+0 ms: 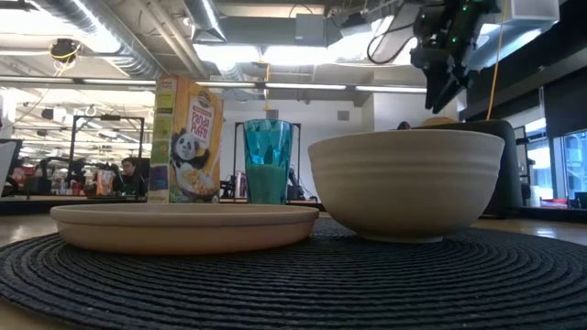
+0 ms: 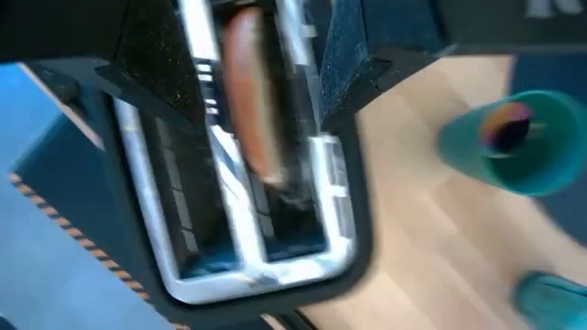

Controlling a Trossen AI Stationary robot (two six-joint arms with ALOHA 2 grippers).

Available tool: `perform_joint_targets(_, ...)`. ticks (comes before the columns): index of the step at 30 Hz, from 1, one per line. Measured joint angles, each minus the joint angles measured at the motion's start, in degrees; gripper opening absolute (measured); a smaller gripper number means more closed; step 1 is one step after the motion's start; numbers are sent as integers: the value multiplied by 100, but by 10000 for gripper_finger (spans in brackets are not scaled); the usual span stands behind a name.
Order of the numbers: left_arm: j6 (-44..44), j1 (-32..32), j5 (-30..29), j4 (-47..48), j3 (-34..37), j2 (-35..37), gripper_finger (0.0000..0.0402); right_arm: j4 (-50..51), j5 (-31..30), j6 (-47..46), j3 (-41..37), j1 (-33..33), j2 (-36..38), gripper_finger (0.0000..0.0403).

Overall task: Arrange a breakfast setting
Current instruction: Put the bagel on the gray plate

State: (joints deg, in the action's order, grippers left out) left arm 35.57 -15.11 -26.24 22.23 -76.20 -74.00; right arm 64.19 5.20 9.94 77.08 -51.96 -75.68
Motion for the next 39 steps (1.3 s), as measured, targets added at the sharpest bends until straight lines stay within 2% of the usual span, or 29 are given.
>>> perform_joint_targets(3,-7,19,-4,66,0,5,250,25,-226,220,0,-110,-175,196)
perform_joint_targets(7,-174,125,-11,158,2,4,250,20,155,383,0,-105,-372,171)
perform_joint_targets(12,-323,266,-13,170,2,7,240,25,194,389,-2,-97,-470,132)
perform_joint_targets(20,-432,553,-11,494,7,7,214,34,-413,389,-2,-91,-494,58)
perform_joint_targets(26,-624,771,-2,492,7,7,212,66,-246,400,-2,-97,-494,10)
perform_joint_targets(33,-611,998,128,204,9,7,212,128,-342,249,24,-97,-256,3)
perform_joint_targets(39,-641,1203,140,-14,9,7,213,142,-426,69,539,-98,229,2)
